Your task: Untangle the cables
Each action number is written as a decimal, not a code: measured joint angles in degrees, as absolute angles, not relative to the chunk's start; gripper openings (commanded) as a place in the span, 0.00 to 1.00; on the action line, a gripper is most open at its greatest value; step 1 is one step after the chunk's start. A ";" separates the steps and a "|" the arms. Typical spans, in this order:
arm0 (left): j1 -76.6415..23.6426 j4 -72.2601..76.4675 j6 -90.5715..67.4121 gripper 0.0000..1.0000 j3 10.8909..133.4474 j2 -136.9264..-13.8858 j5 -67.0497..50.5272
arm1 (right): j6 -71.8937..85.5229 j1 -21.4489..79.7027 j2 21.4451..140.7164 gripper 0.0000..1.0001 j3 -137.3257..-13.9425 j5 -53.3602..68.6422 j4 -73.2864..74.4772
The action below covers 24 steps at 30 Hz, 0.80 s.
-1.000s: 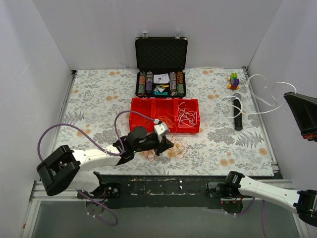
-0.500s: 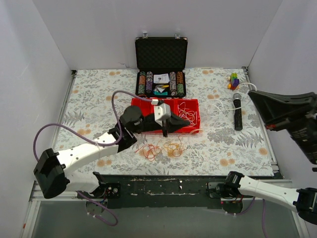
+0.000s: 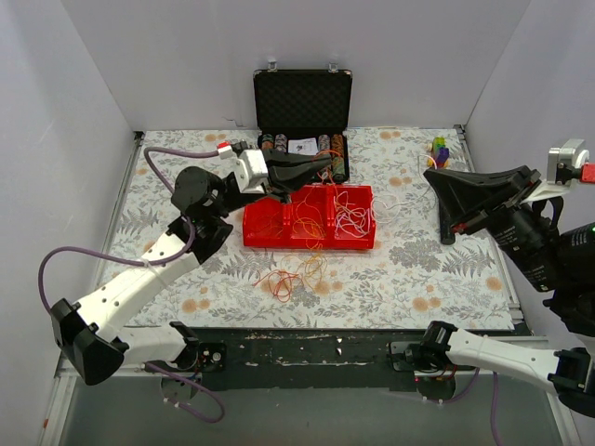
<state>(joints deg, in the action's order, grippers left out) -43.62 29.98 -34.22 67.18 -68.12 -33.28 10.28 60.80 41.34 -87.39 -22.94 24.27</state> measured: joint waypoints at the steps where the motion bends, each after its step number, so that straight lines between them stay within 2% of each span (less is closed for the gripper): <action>1: -43.16 30.28 -34.04 0.00 67.68 -68.29 -33.26 | 10.26 60.80 41.28 0.01 -87.35 -23.07 23.90; 13: -42.33 31.40 -37.58 0.00 79.48 -69.10 -36.62 | 9.37 60.82 41.65 0.01 -79.55 -26.96 21.65; 24: -42.11 26.72 -41.65 0.00 82.63 -67.53 -42.02 | 4.78 60.16 50.83 0.01 -74.43 -30.24 13.13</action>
